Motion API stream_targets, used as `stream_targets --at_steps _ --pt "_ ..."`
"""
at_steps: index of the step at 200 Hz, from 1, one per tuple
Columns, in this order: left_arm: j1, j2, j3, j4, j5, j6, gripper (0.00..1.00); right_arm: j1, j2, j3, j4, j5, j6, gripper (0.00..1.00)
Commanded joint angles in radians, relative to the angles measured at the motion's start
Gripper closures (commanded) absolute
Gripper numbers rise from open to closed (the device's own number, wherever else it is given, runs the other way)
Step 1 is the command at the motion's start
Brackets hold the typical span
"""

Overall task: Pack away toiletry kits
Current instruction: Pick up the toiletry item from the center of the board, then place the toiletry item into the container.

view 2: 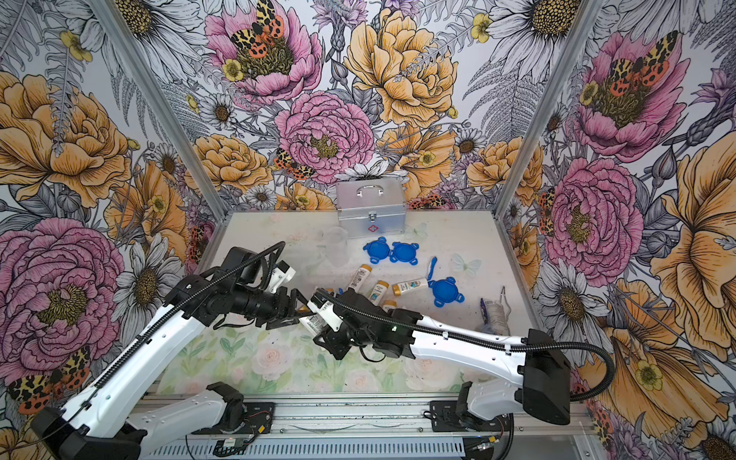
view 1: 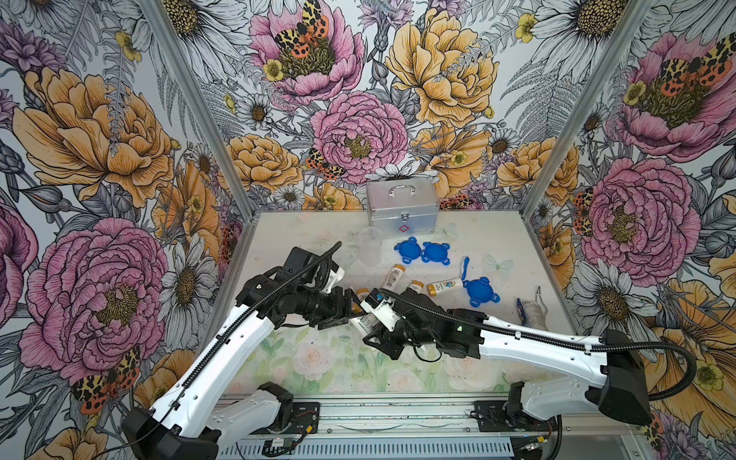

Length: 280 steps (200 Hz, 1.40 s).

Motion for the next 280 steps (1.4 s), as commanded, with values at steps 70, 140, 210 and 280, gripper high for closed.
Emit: stream_targets --at_steps 70,140,210,280 --pt "-0.021 -0.023 -0.060 0.070 -0.002 -0.028 0.66 0.008 -0.028 0.018 0.032 -0.028 -0.007 0.90" --pt "0.036 -0.077 -0.060 0.072 0.001 -0.016 0.93 0.005 -0.024 0.015 0.031 0.041 0.035 0.39" --pt "0.196 -0.097 0.195 -0.187 -0.430 0.205 1.00 -0.113 -0.094 -0.041 -0.025 0.196 0.208 0.10" --pt "0.226 -0.090 0.180 -0.132 -0.717 0.247 1.00 -0.236 -0.045 0.012 -0.298 0.322 0.331 0.11"
